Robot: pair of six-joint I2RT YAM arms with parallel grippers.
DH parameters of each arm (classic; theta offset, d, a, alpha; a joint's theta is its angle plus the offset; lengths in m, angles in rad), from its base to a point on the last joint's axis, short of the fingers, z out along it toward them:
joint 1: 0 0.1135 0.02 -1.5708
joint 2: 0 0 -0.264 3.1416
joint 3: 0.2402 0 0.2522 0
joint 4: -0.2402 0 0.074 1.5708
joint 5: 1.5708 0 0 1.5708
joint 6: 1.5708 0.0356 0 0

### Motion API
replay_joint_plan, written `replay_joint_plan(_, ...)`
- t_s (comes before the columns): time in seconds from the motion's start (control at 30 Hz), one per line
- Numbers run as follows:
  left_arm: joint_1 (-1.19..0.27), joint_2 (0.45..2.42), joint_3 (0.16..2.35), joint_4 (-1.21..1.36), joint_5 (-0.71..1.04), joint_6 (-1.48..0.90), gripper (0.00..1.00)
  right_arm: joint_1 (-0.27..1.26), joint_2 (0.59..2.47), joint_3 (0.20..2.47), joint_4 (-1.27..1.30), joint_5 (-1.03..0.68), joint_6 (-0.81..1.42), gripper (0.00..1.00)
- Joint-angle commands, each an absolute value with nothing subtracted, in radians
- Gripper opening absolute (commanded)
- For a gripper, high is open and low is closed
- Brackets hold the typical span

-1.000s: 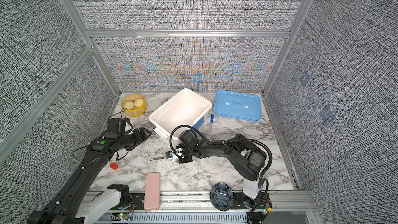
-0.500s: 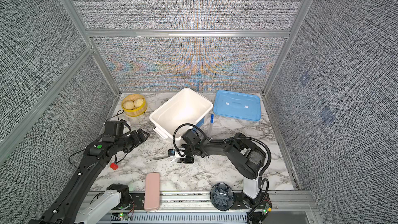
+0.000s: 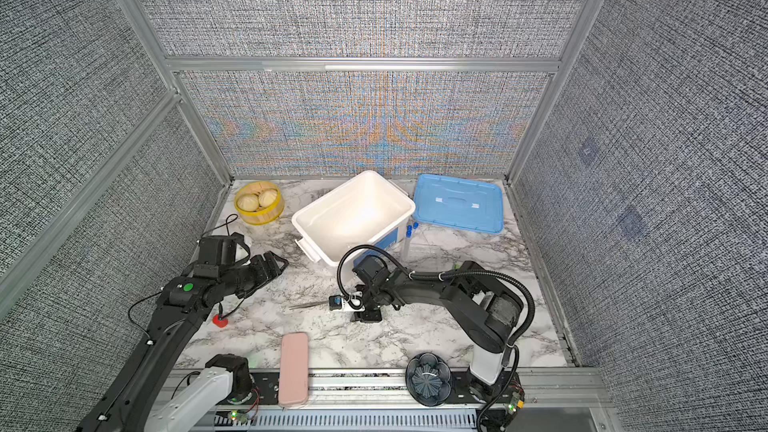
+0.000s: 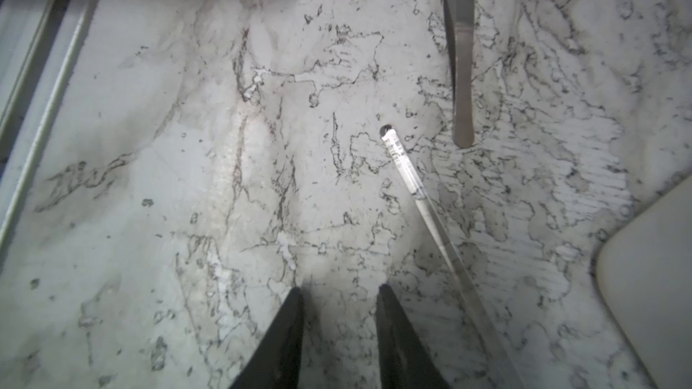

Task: Organize the chemistry lab equipment
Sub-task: 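Lower the right gripper onto the glass stirring rod and close on it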

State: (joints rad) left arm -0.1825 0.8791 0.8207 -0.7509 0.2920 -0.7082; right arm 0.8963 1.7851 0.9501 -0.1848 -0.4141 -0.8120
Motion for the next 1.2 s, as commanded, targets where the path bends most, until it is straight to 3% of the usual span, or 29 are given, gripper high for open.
replay_joint_plan(0.0, -0.183, 0.878, 0.826, -0.755, 0.308, -0.698, 0.85, 0.896, 1.798, 0.979, -0.254, -0.396, -0.848, 0.33)
replay_joint_plan(0.3, -0.183, 0.848, 0.802, -0.763, 0.288, -0.687, 0.85, 0.903, 1.739, 0.959, -0.229, -0.37, -0.842, 0.38)
replay_joint_plan(0.9, -0.182, 0.854, 0.79, -0.752, 0.296, -0.683, 0.85, 0.817, 1.746, 0.81, 0.214, -0.354, -0.611, 0.46)
replay_joint_plan(1.17, -0.182, 0.857, 0.784, -0.752, 0.293, -0.677, 0.85, 0.79, 1.834, 0.883, 0.08, -0.497, -0.636, 0.55)
